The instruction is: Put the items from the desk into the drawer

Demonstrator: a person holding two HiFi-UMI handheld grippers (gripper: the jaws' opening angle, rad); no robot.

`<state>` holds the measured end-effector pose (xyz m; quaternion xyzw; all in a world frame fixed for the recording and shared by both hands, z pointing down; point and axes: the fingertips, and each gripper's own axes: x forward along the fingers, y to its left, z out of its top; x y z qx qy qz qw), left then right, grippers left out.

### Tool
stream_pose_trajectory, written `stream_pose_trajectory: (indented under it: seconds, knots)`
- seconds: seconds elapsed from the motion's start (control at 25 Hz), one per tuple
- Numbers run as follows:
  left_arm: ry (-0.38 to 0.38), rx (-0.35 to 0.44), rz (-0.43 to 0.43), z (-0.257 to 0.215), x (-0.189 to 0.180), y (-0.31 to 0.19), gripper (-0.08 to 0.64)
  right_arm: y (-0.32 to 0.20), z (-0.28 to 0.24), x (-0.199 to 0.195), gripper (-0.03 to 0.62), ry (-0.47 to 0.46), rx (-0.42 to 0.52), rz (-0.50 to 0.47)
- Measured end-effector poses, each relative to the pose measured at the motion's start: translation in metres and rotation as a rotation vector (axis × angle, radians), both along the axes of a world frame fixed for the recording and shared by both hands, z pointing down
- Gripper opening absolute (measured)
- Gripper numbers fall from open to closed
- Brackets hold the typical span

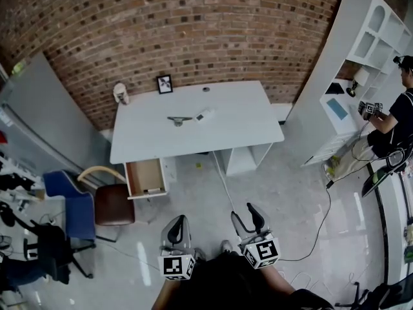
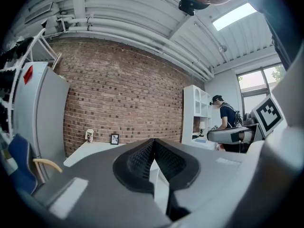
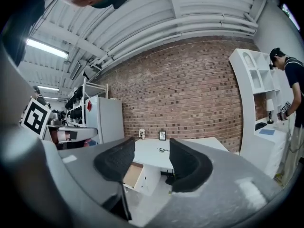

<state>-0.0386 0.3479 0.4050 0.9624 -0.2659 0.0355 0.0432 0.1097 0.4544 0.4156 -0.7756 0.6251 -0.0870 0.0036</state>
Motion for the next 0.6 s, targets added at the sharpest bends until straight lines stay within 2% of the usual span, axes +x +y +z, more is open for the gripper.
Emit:
stream_pose_trajectory:
  seconds: [0.6]
  knots:
    - [0.007, 0.007, -0.071, -0.005, 0.048, 0.016, 0.02, 0.018, 0.02, 0.051, 0.232, -0.011, -0.035, -0.092]
